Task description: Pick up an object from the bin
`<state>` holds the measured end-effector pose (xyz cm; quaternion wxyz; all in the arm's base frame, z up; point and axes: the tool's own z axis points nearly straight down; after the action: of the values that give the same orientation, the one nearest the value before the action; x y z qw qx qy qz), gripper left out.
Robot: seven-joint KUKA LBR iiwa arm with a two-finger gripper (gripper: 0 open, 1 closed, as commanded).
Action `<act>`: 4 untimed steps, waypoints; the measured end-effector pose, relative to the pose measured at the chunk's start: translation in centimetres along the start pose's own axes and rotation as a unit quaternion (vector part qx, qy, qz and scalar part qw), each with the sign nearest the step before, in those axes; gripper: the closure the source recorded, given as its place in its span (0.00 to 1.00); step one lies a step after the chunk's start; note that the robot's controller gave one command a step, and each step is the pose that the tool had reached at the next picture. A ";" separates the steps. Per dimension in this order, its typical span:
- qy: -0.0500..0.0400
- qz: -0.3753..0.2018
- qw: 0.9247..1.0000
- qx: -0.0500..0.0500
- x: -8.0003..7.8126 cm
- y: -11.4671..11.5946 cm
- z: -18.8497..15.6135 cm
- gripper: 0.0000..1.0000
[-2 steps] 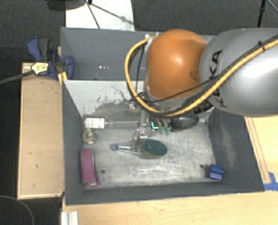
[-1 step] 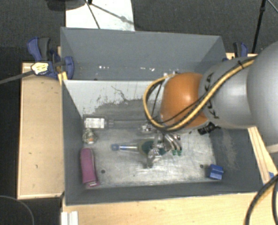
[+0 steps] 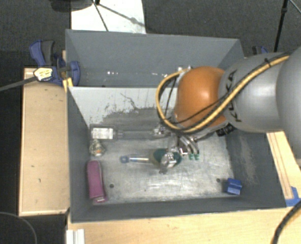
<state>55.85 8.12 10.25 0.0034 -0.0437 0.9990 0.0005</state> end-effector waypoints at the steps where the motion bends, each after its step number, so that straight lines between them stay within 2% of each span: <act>1: 0.000 0.035 0.999 0.000 -0.2 -1.0 0.2 0.00; 2: 0.001 0.047 0.999 -0.001 -0.8 -2.5 3.1 0.00; 3: 0.001 0.048 0.999 0.000 -0.9 -2.4 3.0 0.00; 4: -0.003 0.050 0.999 -0.001 -1.1 -2.4 2.7 1.00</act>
Offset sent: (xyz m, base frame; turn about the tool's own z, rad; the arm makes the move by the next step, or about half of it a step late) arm 0.0020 -0.0098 -0.0022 0.0702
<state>57.22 5.81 7.53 0.0059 0.0064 1.0000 0.0015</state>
